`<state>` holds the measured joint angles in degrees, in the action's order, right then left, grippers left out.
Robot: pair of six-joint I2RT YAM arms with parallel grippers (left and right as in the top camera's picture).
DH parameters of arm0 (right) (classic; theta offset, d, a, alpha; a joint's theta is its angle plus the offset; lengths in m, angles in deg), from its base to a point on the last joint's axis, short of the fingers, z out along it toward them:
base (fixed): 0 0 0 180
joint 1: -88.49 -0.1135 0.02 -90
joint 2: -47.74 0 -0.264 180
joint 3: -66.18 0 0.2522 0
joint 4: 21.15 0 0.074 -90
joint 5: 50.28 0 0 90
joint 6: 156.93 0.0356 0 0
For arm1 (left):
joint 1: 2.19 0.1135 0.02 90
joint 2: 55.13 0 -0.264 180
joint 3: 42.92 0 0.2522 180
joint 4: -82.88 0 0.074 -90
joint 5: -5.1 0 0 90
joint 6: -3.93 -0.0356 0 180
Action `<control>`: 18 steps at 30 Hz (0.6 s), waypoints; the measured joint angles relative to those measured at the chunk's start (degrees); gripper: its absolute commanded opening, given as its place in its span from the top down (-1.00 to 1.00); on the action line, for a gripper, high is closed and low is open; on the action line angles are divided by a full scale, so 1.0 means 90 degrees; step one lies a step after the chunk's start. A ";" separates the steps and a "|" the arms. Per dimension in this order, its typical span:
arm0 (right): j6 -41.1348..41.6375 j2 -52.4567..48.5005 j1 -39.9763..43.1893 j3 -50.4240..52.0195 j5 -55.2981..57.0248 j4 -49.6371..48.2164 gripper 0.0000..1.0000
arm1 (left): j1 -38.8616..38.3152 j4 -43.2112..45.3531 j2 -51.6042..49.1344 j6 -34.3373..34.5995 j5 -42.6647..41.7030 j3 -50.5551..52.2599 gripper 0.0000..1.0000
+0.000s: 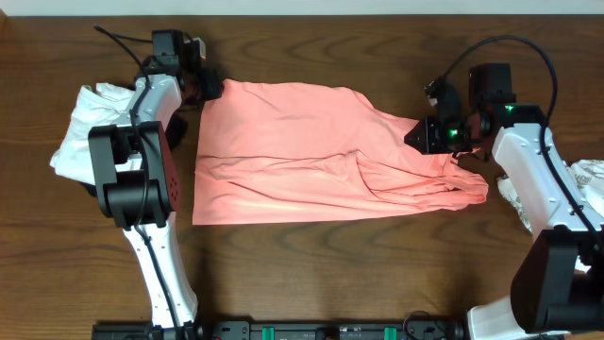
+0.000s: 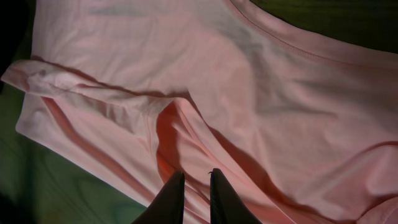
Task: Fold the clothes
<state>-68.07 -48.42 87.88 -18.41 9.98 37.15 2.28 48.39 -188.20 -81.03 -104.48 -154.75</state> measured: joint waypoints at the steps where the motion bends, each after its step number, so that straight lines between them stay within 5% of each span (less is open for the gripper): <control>1: 0.0000 0.0000 0.0000 0.0000 0.0000 0.0002 0.72 | 0.0000 -0.0002 0.0000 -0.0019 -0.0007 0.0012 0.61; 8: 0.0000 0.0000 0.0000 0.0000 0.0000 0.0070 0.72 | 0.0005 -0.0029 0.0000 0.0005 -0.0022 0.0041 0.88; 18: 0.0000 0.0000 0.0000 0.0000 0.0002 0.0051 0.72 | 0.0005 -0.0189 0.0061 -0.0017 0.0034 0.0053 0.88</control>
<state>-68.07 -48.42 87.88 -18.41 10.01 37.60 2.32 46.69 -187.66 -81.19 -104.17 -154.26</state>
